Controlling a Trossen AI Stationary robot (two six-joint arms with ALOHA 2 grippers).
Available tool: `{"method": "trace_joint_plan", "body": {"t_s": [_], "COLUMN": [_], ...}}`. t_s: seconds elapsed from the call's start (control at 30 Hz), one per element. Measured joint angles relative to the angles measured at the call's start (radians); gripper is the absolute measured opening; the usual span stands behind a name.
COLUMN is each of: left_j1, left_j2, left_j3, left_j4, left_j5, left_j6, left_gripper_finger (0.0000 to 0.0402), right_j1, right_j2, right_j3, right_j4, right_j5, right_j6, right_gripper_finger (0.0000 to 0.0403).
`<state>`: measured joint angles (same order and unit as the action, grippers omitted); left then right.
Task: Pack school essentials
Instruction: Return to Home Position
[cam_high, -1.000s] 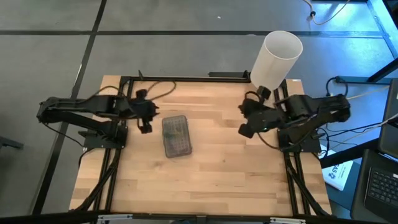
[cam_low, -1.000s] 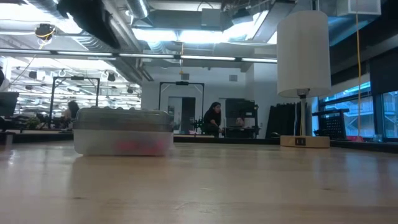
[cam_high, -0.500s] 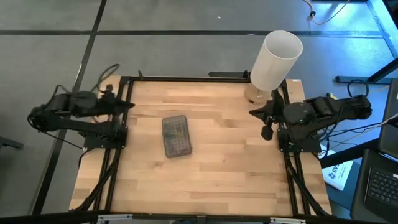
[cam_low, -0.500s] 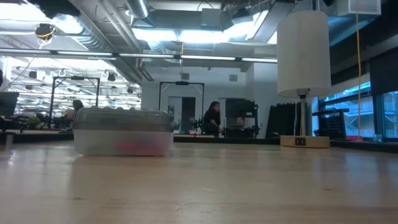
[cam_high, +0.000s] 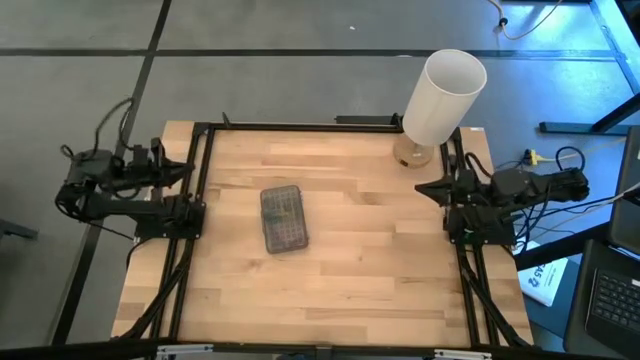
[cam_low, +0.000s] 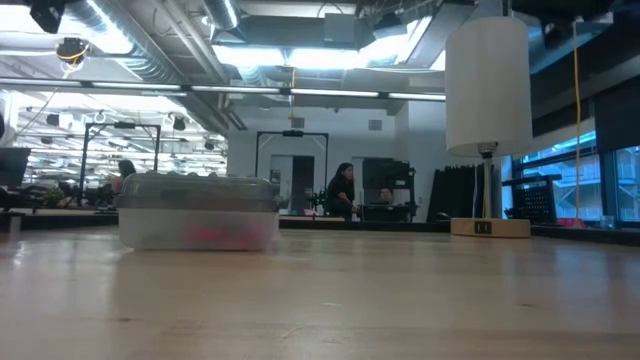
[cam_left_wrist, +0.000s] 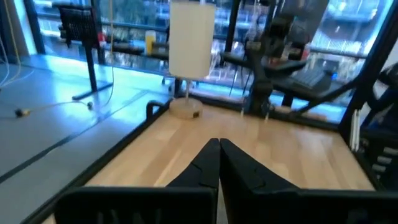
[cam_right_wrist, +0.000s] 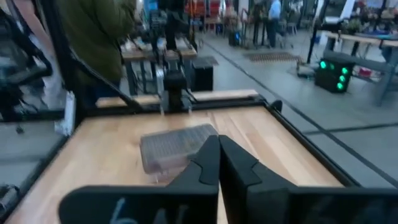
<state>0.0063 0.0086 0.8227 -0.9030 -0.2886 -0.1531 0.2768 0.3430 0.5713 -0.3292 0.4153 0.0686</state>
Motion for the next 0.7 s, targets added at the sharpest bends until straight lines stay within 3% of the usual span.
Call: {"method": "trace_joint_plan", "body": {"t_s": [0.4, 0.7], "left_j1": [0.000, 0.000], "left_j2": [0.008, 0.009], "left_j3": [-0.172, -0.340], "left_j4": [0.223, 0.363], "left_j5": [0.076, 0.081], "left_j6": [-0.005, -0.004], "left_gripper_finger": [0.0000, 0.0000], "right_j1": [0.000, 0.000], "right_j2": [-0.324, -0.340], "right_j3": [-0.253, -0.341], "right_j4": [0.104, 0.171], "right_j5": [-0.026, -0.053], "right_j6": [0.001, -0.004], "right_gripper_finger": [0.0002, 0.0002]}}
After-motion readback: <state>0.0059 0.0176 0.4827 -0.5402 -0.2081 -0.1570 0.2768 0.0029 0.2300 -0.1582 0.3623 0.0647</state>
